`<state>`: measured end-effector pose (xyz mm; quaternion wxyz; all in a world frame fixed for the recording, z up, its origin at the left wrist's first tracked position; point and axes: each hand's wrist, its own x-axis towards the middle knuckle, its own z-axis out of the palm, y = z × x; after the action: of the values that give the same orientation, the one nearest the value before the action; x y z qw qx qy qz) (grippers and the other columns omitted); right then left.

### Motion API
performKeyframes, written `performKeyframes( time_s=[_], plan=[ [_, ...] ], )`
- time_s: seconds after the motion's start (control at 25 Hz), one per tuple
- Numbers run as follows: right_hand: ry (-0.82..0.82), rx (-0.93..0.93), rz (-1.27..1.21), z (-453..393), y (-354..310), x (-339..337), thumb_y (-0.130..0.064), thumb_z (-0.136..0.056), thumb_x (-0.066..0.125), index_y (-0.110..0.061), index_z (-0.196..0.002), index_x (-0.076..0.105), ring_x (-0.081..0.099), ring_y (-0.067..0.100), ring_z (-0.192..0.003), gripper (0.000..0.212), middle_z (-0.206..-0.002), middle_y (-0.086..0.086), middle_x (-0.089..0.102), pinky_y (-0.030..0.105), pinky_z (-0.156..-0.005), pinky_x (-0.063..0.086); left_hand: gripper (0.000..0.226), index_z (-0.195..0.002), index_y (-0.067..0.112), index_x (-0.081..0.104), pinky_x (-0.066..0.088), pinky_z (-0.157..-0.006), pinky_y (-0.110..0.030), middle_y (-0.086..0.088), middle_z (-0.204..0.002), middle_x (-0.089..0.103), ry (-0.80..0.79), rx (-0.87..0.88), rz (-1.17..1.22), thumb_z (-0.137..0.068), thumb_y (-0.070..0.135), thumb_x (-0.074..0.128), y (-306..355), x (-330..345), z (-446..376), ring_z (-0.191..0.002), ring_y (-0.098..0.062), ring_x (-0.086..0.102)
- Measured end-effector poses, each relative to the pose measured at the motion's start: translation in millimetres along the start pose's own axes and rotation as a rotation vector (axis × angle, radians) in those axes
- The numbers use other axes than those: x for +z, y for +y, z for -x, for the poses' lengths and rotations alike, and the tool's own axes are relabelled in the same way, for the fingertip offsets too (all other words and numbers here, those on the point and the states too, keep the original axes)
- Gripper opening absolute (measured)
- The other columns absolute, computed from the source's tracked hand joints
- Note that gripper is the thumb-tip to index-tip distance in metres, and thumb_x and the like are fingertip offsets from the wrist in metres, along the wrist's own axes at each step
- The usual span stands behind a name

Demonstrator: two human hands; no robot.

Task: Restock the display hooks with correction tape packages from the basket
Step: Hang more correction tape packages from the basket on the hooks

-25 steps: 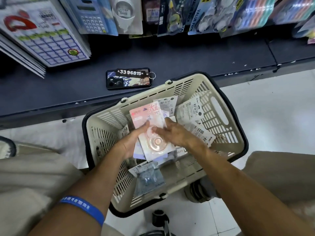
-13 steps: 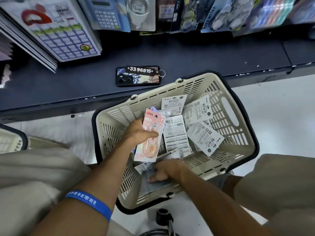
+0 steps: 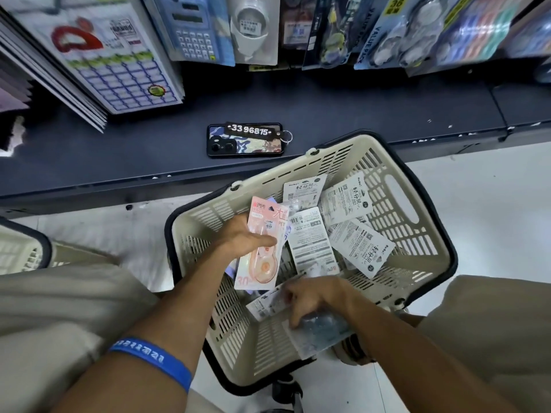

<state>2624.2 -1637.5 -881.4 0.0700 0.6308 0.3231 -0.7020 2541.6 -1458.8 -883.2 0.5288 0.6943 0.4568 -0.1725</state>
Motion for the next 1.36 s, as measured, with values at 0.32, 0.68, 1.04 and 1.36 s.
performKeyframes(
  time_s=[0.32, 0.68, 1.04, 1.36],
  plan=[
    [0.209, 0.28, 0.338, 46, 39, -13, -0.06, -0.075, 0.067, -0.038, -0.13, 0.056, 0.057, 0.025, -0.112, 0.061, -0.133, -0.004, 0.059, 0.044, -0.102, 0.039, 0.029, -0.09, 0.034, 0.072, 0.057, -0.08, -0.031, 0.012, -0.096, 0.077, -0.072, 0.074, -0.072, -0.071, 0.027, 0.092, 12, 5, 16, -0.085, -0.012, 0.073],
    [0.716, 0.18, 0.072, 66, 55, -13, -0.061, -0.073, 0.074, -0.019, -0.121, 0.041, 0.059, 0.018, -0.086, 0.072, -0.096, -0.003, 0.058, 0.03, -0.071, 0.044, 0.032, -0.09, 0.035, 0.071, 0.056, -0.076, -0.028, 0.016, -0.09, 0.077, -0.085, 0.168, -0.049, -0.071, 0.023, 0.093, 31, 8, 37, -0.083, -0.008, 0.074],
    [0.453, -0.088, -0.976, 125, 68, -48, -0.069, -0.044, 0.09, -0.012, -0.092, 0.073, 0.072, 0.033, -0.096, 0.076, -0.103, 0.014, 0.077, 0.052, -0.098, 0.054, 0.024, -0.092, 0.032, 0.073, 0.056, -0.078, -0.026, 0.011, -0.093, 0.078, -0.074, 0.177, 0.126, -0.077, 0.021, 0.088, 49, 13, 50, -0.086, -0.009, 0.073],
    [0.641, -0.887, -1.533, 228, 9, -96, -0.033, -0.086, 0.064, -0.007, -0.097, 0.081, 0.076, 0.026, -0.076, 0.033, -0.098, 0.016, 0.077, 0.031, -0.058, 0.06, 0.023, -0.092, 0.023, 0.077, 0.052, -0.061, -0.011, 0.009, -0.086, 0.081, 0.003, 0.413, 0.423, -0.075, 0.014, 0.09, 162, -25, 101, -0.075, -0.001, 0.074]
  ],
)
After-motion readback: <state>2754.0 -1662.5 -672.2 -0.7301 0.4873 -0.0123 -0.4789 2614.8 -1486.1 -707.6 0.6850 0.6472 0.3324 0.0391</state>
